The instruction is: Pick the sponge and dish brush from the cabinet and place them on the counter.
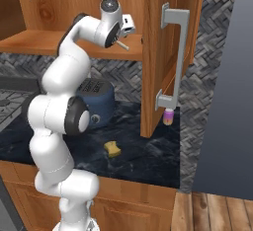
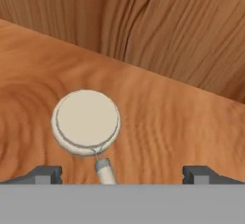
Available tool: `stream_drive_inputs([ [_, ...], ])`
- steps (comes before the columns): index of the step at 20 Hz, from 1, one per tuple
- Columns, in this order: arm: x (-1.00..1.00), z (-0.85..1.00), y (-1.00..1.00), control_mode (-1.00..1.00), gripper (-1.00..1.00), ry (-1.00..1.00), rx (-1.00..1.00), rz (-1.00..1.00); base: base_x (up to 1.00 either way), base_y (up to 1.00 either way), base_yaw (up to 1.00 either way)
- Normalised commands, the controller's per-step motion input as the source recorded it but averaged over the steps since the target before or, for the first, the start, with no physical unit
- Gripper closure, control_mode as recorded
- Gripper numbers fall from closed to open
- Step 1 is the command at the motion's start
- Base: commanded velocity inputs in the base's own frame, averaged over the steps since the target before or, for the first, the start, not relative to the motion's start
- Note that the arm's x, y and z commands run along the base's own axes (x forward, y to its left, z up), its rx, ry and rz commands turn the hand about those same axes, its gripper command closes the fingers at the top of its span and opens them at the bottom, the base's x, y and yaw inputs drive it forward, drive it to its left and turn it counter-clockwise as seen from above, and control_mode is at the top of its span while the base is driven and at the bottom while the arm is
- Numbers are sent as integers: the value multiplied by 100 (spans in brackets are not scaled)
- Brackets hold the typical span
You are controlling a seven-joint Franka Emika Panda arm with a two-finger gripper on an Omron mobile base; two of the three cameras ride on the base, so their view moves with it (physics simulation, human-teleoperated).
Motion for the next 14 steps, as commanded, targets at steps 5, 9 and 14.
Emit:
stream_drive_inputs([
  [5, 21, -7, -2, -100, -100, 0, 0, 1, 0, 0, 0],
  [9, 9, -6, 0, -100, -100, 0, 0, 1, 0, 0, 0],
  [14, 7, -7, 0, -100, -100, 1, 0, 0, 0, 0, 0],
])
